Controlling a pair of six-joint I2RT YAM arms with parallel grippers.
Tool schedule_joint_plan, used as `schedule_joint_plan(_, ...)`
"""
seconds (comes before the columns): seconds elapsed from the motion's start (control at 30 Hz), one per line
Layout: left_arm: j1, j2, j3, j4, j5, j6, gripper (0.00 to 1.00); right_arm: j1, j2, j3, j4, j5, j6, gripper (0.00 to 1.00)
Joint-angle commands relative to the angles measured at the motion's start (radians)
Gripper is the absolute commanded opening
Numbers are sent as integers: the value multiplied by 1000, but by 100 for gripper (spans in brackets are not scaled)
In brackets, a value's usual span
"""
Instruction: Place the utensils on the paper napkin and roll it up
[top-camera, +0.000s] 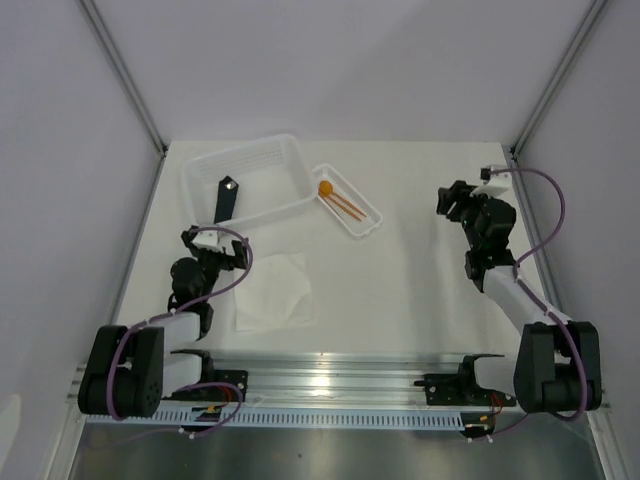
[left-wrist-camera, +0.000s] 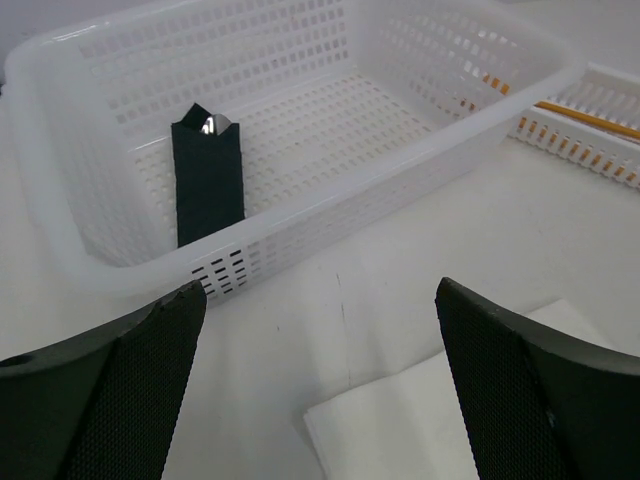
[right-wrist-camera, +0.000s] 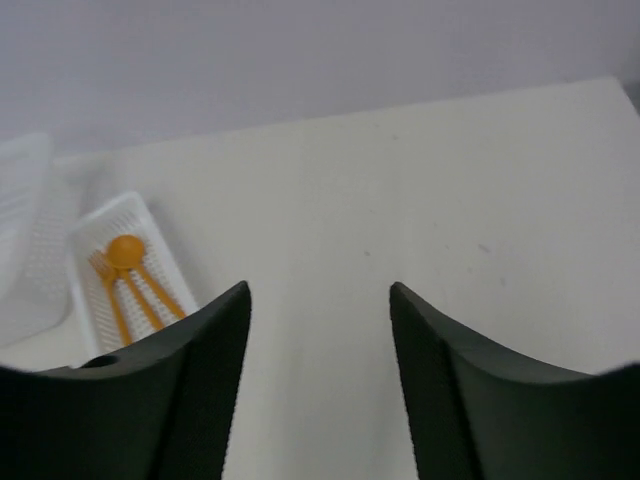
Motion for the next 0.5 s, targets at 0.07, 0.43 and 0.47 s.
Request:
schedule_joint_plan(0.07, 5, -347, 260, -671, 274, 171, 100, 240, 3, 238, -364, -100, -48, 40)
schedule_joint_plan(0.43, 15, -536, 584, -1698, 11, 400, 98, 748, 387, 407, -423, -195, -100, 0)
schedule_joint_plan(0.47, 15, -561, 511, -1682, -20, 397, 98, 759, 418, 429, -415, -216, -94, 0)
